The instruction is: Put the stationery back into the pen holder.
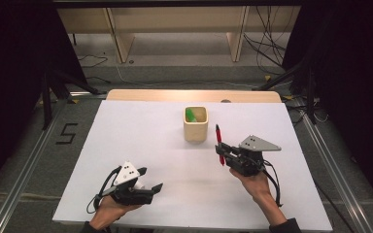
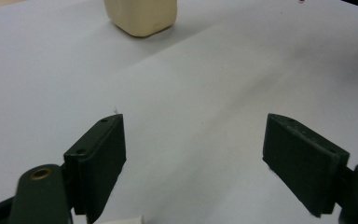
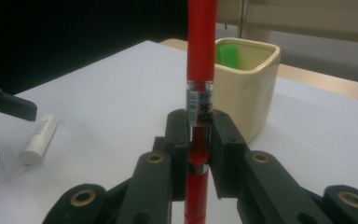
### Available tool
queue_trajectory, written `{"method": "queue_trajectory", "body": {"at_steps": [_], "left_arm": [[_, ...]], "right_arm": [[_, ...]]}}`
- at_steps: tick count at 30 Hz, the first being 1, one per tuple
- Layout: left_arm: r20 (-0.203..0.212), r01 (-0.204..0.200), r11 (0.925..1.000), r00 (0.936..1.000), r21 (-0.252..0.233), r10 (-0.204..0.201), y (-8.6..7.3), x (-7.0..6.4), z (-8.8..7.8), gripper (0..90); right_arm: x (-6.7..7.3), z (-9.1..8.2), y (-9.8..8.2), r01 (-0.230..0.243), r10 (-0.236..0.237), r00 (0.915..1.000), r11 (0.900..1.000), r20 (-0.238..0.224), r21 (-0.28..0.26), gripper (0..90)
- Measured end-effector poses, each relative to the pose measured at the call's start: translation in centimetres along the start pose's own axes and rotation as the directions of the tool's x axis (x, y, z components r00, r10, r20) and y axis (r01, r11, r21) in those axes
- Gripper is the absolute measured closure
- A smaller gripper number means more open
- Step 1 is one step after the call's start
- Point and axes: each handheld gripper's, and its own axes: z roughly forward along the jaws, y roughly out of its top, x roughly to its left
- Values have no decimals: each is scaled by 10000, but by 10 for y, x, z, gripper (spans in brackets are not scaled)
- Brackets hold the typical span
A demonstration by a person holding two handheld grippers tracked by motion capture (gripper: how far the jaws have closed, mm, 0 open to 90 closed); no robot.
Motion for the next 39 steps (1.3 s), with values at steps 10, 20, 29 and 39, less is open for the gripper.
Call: {"method": "queue_trajectory", "body": {"at_steps": [10, 20, 29, 39], "left_arm": [[-88, 60, 9999, 9999, -100, -61, -5, 3, -3, 207], [-43, 34, 10000, 10000, -15, -34, -7, 3, -2, 187], [-59, 101, 9999, 9999, -66, -102, -7, 4, -2, 182], [-74, 193, 9997, 9998, -137, -194, -7, 8, -2, 174]], "right_arm": [[-5, 10, 16, -333, 334, 9994, 9992, 81, -214, 792], [-11, 24, 45, -563, 572, 9982, 9972, 176, -502, 792], [-17, 44, 72, -721, 740, 9968, 9954, 288, -627, 792], [-24, 70, 92, -1000, 1028, 9936, 9932, 474, -589, 791]]}}
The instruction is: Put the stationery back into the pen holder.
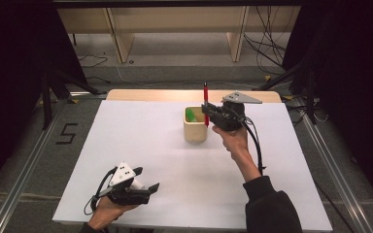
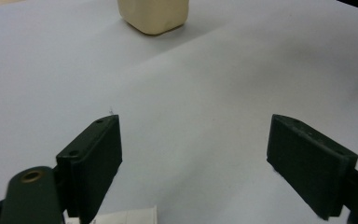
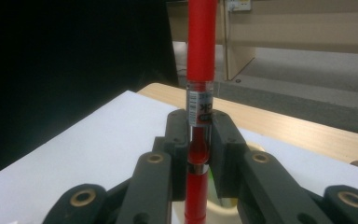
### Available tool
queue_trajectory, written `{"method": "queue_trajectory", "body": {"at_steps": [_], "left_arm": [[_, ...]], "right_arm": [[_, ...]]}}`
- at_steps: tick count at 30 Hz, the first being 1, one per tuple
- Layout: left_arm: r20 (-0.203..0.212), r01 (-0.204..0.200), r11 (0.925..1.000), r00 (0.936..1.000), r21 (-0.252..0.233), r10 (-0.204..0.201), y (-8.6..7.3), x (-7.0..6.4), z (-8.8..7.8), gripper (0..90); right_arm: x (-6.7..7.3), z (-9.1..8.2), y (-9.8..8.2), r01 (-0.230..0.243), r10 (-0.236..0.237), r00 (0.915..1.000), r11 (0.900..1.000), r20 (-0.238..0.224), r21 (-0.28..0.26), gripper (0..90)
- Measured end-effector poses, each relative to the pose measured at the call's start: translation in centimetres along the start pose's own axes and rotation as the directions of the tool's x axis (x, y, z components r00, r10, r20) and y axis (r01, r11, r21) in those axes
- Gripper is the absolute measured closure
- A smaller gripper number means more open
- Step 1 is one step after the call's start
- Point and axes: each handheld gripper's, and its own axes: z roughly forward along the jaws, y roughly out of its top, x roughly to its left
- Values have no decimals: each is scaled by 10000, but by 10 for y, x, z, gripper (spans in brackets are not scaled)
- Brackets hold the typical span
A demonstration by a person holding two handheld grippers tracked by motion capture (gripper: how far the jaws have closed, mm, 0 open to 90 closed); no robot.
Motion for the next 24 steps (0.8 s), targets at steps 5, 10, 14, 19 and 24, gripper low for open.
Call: {"method": "queue_trajectory", "body": {"at_steps": [5, 10, 14, 19, 24], "left_arm": [[-15, 16, 10000, 10000, -25, -16, 0, -1, 0, 170], [-3, -96, 9999, 10000, 31, 96, 1, -2, 0, 170], [-1, -87, 10000, 10000, 16, 87, 1, -2, 1, 170], [-21, -93, 10000, 10000, 10, 94, 1, -2, 1, 170], [-32, -129, 9999, 9999, 24, 129, 1, -2, 0, 170]], "right_arm": [[1, 11, 7, 146, -148, 9998, 9999, 154, 87, 791], [1, 19, 10, 133, -138, 9995, 9998, 280, 179, 791], [0, 25, 12, 123, -132, 9992, 9997, 380, 232, 791], [0, 31, 17, 116, -125, 9989, 9997, 456, 205, 791], [1, 37, 20, 148, -159, 9983, 9997, 557, 213, 791]]}}
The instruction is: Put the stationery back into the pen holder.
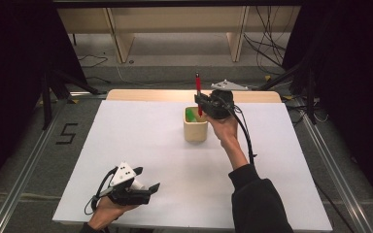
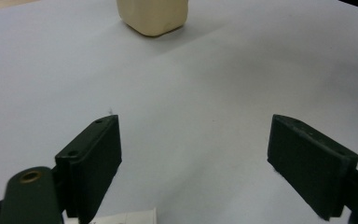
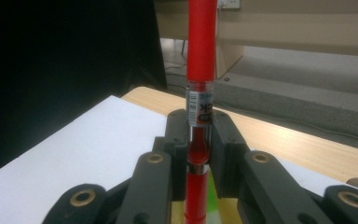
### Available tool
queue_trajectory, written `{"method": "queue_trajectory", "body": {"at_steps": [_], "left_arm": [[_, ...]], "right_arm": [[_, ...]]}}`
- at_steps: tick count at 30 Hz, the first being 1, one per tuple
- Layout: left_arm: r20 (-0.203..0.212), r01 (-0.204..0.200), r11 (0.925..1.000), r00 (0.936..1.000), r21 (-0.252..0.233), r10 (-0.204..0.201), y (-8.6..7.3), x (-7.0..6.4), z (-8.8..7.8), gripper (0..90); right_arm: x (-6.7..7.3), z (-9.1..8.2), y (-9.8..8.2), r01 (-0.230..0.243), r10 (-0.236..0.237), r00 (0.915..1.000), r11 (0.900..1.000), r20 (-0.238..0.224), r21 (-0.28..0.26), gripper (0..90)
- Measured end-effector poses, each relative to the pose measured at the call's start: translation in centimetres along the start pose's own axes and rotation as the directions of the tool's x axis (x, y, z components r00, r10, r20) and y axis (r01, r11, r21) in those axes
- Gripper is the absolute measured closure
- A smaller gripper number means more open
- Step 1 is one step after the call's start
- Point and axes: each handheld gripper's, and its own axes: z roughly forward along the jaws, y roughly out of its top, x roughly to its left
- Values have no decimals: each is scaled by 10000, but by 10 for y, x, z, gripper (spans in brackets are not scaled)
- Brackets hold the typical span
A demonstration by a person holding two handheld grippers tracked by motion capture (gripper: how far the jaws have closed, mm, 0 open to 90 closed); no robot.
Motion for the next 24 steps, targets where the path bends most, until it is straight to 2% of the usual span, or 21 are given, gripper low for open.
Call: {"method": "queue_trajectory", "body": {"at_steps": [5, 19, 24], "left_arm": [[2, 8, 10000, 10000, -31, -8, 0, 0, 0, 170], [-14, -38, 10000, 10000, -35, 38, 0, -1, -1, 170], [-28, -60, 10000, 10000, -14, 60, 0, -1, 0, 170]], "right_arm": [[0, 8, -1, 91, -94, 9998, 9999, 179, 146, 791], [-7, 25, -10, -27, 0, 9986, 9987, 522, 506, 790], [-5, 30, -15, 130, -173, 9980, 9974, 608, 715, 790]]}}
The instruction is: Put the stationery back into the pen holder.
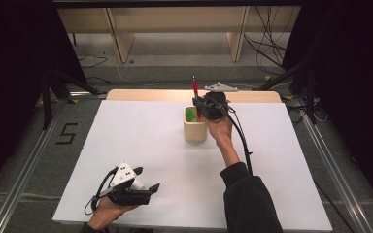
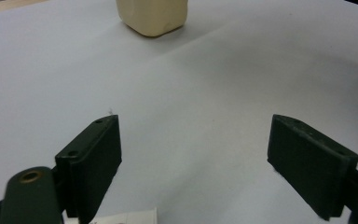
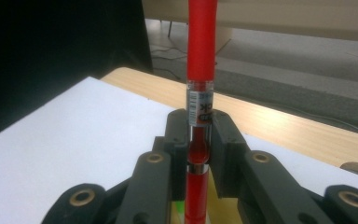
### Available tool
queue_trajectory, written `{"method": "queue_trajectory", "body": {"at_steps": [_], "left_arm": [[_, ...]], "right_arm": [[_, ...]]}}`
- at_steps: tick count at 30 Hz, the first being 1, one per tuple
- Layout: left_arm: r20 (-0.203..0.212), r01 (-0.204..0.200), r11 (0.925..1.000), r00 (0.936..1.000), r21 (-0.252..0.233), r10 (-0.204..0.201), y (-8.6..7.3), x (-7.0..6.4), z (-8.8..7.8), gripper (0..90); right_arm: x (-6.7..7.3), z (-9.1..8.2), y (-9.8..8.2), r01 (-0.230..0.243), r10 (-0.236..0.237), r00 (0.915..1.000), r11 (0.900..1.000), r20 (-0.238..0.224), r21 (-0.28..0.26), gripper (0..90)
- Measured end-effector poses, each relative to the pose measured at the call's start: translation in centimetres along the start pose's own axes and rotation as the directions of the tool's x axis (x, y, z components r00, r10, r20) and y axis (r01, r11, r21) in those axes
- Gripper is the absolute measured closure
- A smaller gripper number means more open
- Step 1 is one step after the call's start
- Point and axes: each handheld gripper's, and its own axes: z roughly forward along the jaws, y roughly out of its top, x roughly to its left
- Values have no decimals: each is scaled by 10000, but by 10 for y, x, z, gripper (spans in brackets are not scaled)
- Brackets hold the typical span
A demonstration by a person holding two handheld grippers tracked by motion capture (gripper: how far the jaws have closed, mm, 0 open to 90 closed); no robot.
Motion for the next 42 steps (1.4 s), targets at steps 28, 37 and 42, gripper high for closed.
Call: {"method": "queue_trajectory", "body": {"at_steps": [28, 37, 42], "left_arm": [[-120, -69, 10000, 9999, -6, 69, -1, 1, 1, 170], [-131, -68, 10000, 9999, 20, 68, -1, 1, 0, 170], [-162, -99, 9999, 9998, 37, 100, -1, 2, 1, 170]], "right_arm": [[-7, -4, -5, -647, 636, 9976, 9972, 281, 380, 396], [-6, -27, -4, -410, 410, 9991, 9991, 72, 73, 359], [-3, -43, -9, -160, 161, 9996, 9999, -240, 15, 336]]}}
